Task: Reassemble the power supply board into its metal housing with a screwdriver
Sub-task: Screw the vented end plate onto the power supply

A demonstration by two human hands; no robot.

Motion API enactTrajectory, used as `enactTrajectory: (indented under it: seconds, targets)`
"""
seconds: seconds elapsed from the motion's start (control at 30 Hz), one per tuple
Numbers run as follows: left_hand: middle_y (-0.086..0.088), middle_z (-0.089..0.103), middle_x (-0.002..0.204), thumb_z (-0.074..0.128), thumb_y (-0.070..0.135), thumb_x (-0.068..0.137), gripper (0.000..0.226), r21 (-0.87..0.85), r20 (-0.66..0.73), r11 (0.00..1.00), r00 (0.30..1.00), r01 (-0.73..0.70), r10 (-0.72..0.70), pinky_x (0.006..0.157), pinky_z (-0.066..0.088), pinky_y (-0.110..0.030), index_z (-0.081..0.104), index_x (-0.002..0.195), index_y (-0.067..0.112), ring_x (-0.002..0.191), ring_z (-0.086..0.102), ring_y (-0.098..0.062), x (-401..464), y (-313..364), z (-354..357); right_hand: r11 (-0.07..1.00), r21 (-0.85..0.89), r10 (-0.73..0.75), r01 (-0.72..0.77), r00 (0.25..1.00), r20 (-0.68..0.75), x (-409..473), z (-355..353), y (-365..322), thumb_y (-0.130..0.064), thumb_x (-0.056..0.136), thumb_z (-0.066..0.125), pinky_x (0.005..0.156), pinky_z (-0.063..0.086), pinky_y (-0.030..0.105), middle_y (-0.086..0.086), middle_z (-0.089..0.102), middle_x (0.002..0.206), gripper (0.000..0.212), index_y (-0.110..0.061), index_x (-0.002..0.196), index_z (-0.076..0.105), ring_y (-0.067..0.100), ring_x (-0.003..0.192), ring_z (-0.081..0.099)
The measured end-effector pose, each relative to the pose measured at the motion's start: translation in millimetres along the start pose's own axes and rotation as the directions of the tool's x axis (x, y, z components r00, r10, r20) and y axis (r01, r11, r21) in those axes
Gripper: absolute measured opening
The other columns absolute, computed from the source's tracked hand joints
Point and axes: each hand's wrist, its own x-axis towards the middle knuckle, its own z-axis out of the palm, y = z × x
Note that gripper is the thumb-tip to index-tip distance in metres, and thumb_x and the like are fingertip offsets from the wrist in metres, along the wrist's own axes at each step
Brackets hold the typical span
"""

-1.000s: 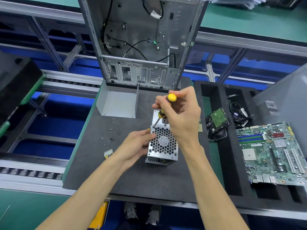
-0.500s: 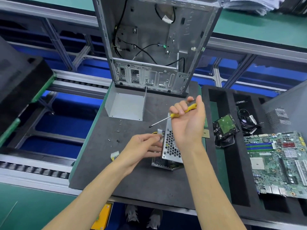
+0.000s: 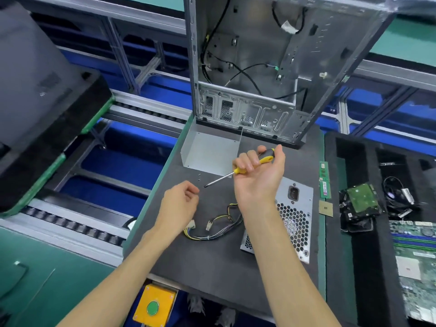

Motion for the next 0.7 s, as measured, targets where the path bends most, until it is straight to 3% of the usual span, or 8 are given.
enactTrajectory:
  seconds: [0.13,0.3,0.4,0.6,0.7]
  targets:
    - [0.015,0.062,0.074,0.061,0.01,0.09,0.016,0.192,-0.027,0.979,0.997,-0.067,0.073,0.061,0.043,-0.016,0.063,0.092,0.026,0.066,0.059,-0.001,14.2,-16.0,1.1,0.997,-0.075,-0.017,0.013,0.999,-0.052,11.1,5.5,11.3,-0.043,0.105,0.047,0.044,0.026,0.022,-0.004,0.027,0.057,0.04,-0.018,0.075,0.05,0.012,0.045,0.022]
    - [0.001,0.064,0.093,0.061,0.008,0.091,0.014,0.294,0.024,0.94,0.985,-0.171,0.171,0.078,0.048,-0.029,0.065,0.103,0.016,0.085,0.06,-0.019,28.3,-19.6,7.1,0.996,-0.089,-0.036,0.028,0.995,-0.091,25.7,6.7,17.1,-0.043,0.105,0.047,0.044,0.029,0.022,-0.004,0.027,0.058,0.04,-0.018,0.074,0.051,0.012,0.046,0.023]
    - [-0.003,0.065,0.095,0.061,0.007,0.093,0.016,0.341,0.045,0.91,0.972,-0.234,0.233,0.077,0.043,-0.029,0.069,0.106,0.012,0.089,0.061,-0.024,37.4,-20.3,9.5,0.994,-0.107,-0.04,0.029,0.994,-0.099,33.5,6.3,19.7,-0.042,0.105,0.047,0.044,0.03,0.023,-0.004,0.028,0.058,0.039,-0.018,0.074,0.051,0.012,0.046,0.024]
    - [-0.002,0.062,0.09,0.059,0.01,0.093,0.011,0.456,0.157,0.834,0.951,-0.31,0.268,0.074,0.048,-0.034,0.07,0.09,0.011,0.086,0.06,-0.024,55.1,-22.2,8.6,0.993,-0.109,-0.048,0.038,0.995,-0.091,41.3,9.4,18.5,-0.042,0.104,0.047,0.045,0.03,0.023,-0.004,0.027,0.059,0.038,-0.018,0.075,0.05,0.012,0.047,0.023]
    - [0.006,0.059,0.077,0.063,0.011,0.087,0.011,0.372,0.133,0.893,0.966,-0.254,0.22,0.064,0.044,-0.025,0.068,0.08,0.017,0.074,0.058,-0.012,57.2,-13.4,5.0,0.993,-0.105,-0.067,0.06,0.996,-0.067,40.2,12.6,12.7,-0.043,0.104,0.048,0.045,0.03,0.023,-0.004,0.027,0.06,0.038,-0.018,0.075,0.05,0.013,0.048,0.023]
